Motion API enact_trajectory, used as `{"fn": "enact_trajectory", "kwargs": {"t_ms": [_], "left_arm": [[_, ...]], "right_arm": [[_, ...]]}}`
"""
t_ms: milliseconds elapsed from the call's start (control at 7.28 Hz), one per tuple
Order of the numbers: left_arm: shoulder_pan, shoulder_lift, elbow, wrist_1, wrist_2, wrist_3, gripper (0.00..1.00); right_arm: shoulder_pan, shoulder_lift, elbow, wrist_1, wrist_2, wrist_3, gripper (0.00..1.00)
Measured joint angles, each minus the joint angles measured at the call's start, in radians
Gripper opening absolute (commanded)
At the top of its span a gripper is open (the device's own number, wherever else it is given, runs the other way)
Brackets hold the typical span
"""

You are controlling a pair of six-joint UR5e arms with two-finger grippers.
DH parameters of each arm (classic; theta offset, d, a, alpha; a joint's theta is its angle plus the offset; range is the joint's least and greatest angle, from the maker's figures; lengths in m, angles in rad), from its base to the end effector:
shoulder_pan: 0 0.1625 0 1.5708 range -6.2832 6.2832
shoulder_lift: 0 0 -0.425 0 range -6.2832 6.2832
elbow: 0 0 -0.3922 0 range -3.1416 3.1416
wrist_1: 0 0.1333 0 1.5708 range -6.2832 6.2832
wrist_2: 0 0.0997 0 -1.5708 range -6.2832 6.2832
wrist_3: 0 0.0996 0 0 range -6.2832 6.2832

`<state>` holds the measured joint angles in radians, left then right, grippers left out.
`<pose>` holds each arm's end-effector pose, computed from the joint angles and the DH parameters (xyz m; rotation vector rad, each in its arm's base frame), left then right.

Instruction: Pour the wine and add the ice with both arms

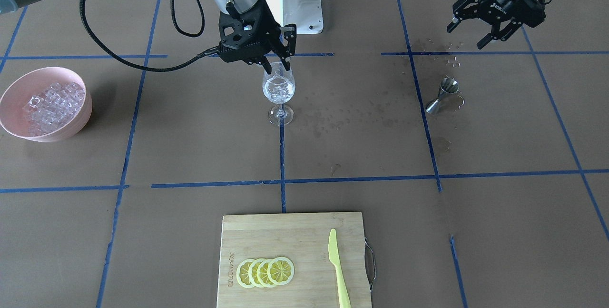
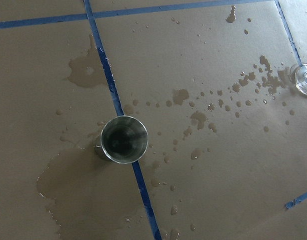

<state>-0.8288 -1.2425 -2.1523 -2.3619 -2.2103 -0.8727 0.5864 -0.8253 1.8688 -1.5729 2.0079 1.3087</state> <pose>0.1901 -0.3166 0.4205 0.2768 1.1249 0.2178 -0.4609 -0.4156 0.0954 0.0600 -1.0941 0.0637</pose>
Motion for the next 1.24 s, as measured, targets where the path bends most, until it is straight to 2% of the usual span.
{"fn": "enact_trajectory", "kwargs": {"t_ms": [275, 687, 962, 1237], "left_arm": [[-0.041, -0.03, 0.02, 0.052, 0.0, 0.071, 1.0], [-0.186, -0.148, 0.068, 0.271, 0.0, 0.306, 1.0], [-0.296, -0.251, 0.132, 0.399, 0.0, 0.476, 1.0], [-0.403, -0.315, 0.2, 0.459, 0.001, 0.647, 1.0]], "right_arm": [[0.0, -0.001, 0.012, -0.004, 0.002, 0.007, 1.0], [0.0, -0.004, 0.05, -0.043, 0.005, 0.016, 1.0], [0.014, -0.005, 0.11, -0.155, 0.006, 0.013, 1.0], [0.057, -0.011, 0.167, -0.307, 0.002, -0.01, 1.0]]}}
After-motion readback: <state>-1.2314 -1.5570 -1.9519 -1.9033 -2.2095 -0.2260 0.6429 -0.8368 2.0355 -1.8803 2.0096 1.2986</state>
